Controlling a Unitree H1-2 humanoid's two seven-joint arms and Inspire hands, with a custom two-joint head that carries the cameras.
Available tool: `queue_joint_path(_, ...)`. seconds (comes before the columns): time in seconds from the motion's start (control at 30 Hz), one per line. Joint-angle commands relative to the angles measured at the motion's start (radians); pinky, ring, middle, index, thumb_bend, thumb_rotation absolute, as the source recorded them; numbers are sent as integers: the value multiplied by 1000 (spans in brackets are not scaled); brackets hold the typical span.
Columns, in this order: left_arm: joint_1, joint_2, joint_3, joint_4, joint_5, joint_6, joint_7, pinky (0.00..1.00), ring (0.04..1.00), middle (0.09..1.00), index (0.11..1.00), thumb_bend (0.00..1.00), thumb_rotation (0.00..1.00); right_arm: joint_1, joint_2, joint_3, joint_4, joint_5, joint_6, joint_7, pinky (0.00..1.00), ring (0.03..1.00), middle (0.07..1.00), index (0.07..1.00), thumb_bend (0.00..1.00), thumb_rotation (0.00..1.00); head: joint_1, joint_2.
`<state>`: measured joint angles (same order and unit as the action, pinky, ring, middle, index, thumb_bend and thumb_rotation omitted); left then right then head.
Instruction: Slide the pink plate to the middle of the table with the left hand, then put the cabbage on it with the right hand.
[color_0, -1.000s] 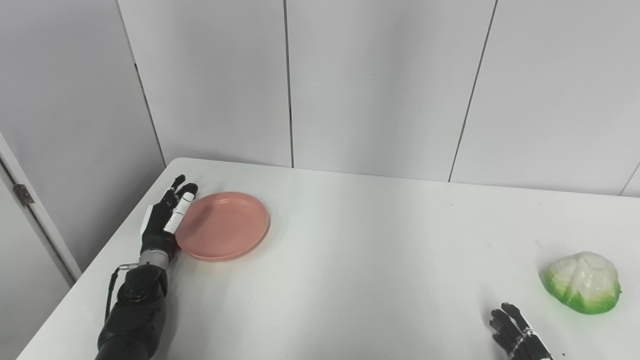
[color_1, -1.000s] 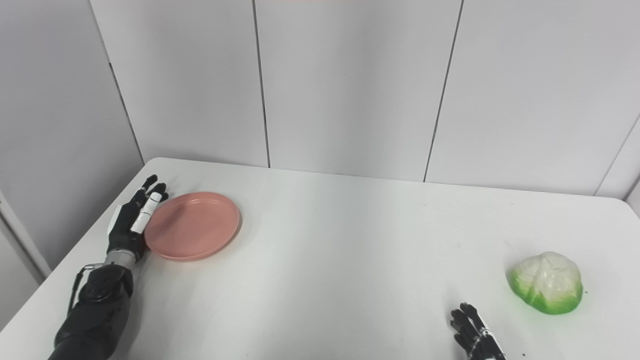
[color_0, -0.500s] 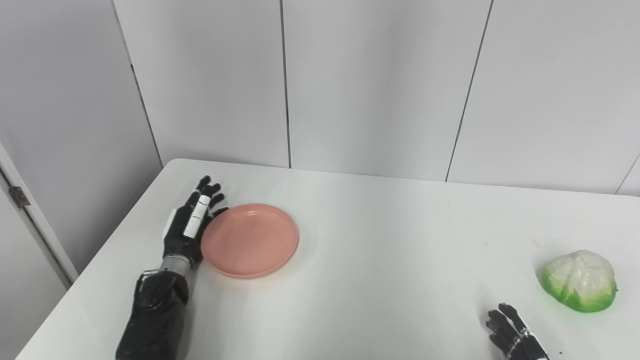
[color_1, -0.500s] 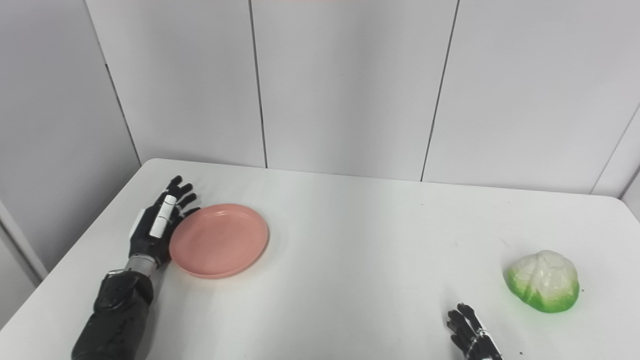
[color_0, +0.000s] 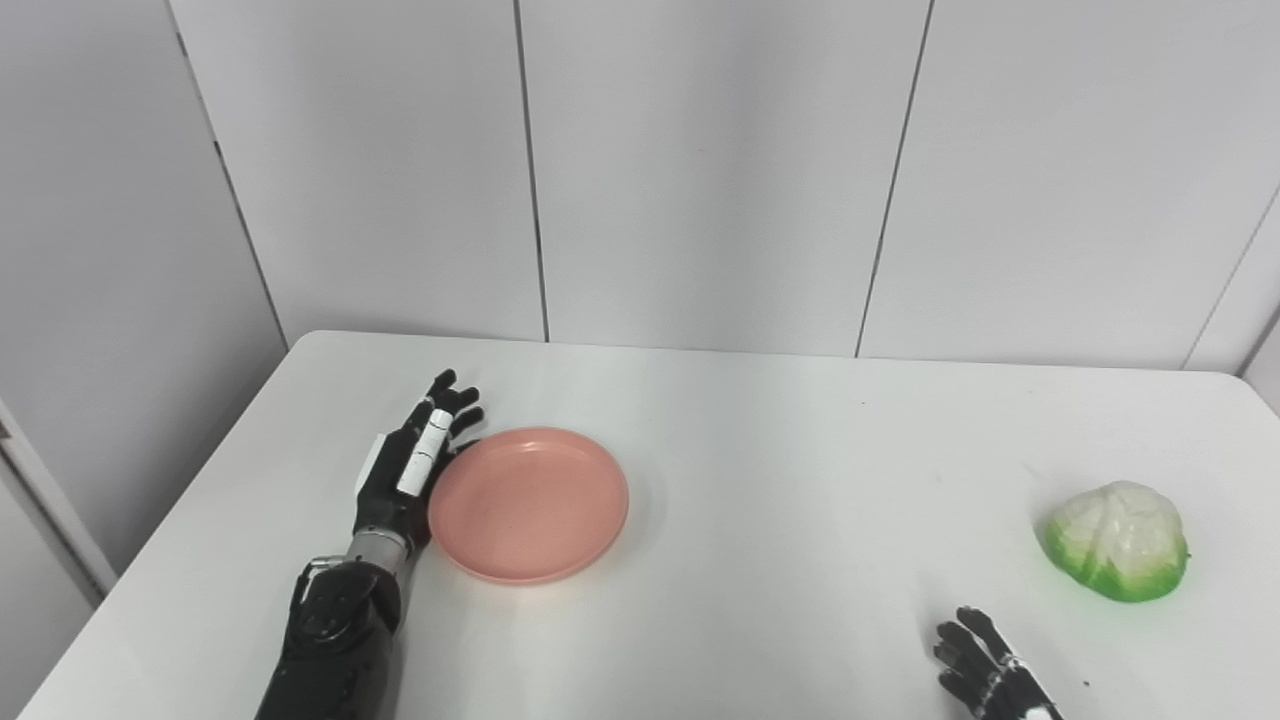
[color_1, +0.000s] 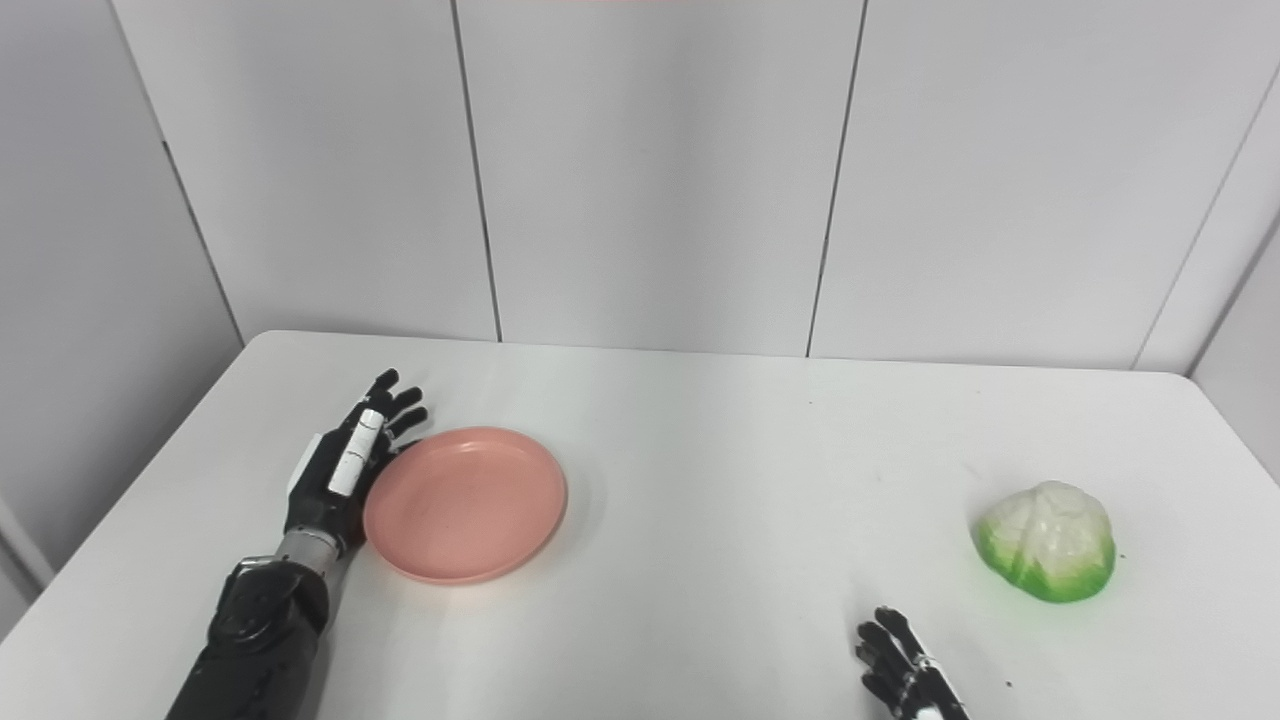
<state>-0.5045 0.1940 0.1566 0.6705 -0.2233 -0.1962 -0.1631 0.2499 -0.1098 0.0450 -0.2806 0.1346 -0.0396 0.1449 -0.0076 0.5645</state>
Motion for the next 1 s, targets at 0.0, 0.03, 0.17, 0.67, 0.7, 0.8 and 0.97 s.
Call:
queue_joint_path(0.0,17,-33,-22,-2,19,15,11,681,868,883,908,898,769,-3,15,16,-13,-5,25,2,906,887,881,900,848,979,-5,4)
queue_joint_path(0.03,22,-42,-26,-6,23,17,12,690,877,888,913,896,774,-5,16,18,-14,-7,26,0,905,885,879,900,847,980,-5,4)
queue_joint_path(0.17,52,-88,-39,-31,19,44,20,702,885,894,913,894,764,-7,26,27,-21,-12,34,-9,913,890,882,905,842,984,-7,6)
queue_joint_path(0.67,118,-250,-89,-134,92,95,133,773,895,909,959,840,833,-12,59,89,-47,-87,77,-65,913,883,874,901,827,1000,-108,22)
queue_joint_path(0.7,121,-254,-90,-137,92,95,133,769,899,910,959,835,833,-14,58,93,-46,-89,76,-68,918,886,875,901,824,1000,-108,22)
queue_joint_path(0.8,150,-283,-95,-164,85,102,130,779,906,914,961,827,828,-19,65,105,-45,-100,79,-80,922,886,878,900,816,1000,-133,21)
queue_joint_path(0.97,174,-290,-87,-170,59,97,104,815,905,911,950,839,813,-32,85,126,-23,-131,82,-109,903,887,886,897,833,1000,-187,21)
